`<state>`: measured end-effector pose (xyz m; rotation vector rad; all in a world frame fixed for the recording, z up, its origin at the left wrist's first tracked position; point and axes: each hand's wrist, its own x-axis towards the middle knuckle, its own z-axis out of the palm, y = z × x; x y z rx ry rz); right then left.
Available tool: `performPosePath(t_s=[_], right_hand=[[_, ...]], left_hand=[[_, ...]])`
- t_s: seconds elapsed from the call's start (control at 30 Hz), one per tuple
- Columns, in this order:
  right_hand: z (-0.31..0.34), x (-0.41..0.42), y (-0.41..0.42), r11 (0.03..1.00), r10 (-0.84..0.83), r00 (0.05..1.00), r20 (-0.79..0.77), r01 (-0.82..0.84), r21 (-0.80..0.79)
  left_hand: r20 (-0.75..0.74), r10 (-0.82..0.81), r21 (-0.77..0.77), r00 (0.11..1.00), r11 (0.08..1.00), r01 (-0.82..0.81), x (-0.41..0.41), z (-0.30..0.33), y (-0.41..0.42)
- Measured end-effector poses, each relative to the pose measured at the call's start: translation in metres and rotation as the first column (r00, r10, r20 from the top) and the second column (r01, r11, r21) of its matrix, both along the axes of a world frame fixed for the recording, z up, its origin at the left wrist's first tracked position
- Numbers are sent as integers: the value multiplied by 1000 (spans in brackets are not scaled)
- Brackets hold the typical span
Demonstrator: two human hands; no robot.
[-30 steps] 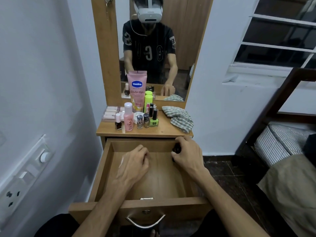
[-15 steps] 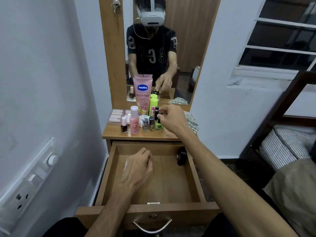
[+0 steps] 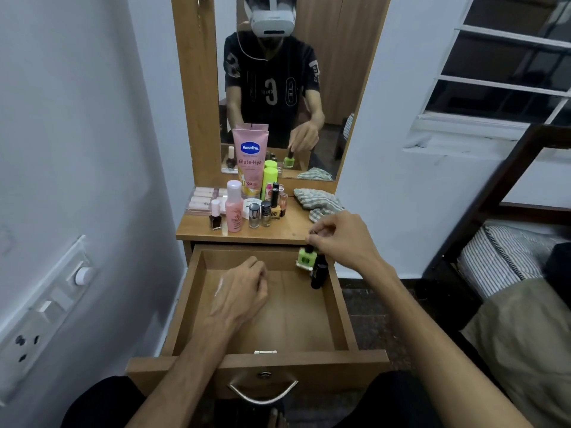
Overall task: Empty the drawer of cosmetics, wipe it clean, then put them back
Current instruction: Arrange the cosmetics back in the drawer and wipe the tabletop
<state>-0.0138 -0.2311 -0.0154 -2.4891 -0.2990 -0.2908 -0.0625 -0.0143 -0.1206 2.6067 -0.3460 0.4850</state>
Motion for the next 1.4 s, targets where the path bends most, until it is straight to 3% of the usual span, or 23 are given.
performPosePath(t_s=[0.2,0.77,1.0,1.13,1.33,1.4], right_hand=[[-36,-18,-12,985,8,990,-139,-32,-172],[-60,-21,-12,885,20,995,-101,-65,-461],[-60,-21,-12,868,34,993,-109,-83,-489],[-46,-23,-8,901,40,998,-50,-58,-431],[-4,11,35,995,14,981,195,6,-103],[7,33,57,995,29,971,238,-4,-104]], left_hand=[[-5,3,22,1000,1000,-3,-1,0,0],[-8,-4,12,1000,1000,4,-1,-1,0],[0,-5,3,1000,1000,5,-1,-1,1],[4,6,3,1000,1000,-6,0,-1,-1],[2,-6,-6,1000,1000,6,1,-2,0],[-4,-11,-8,1000,1000,11,0,-3,0]])
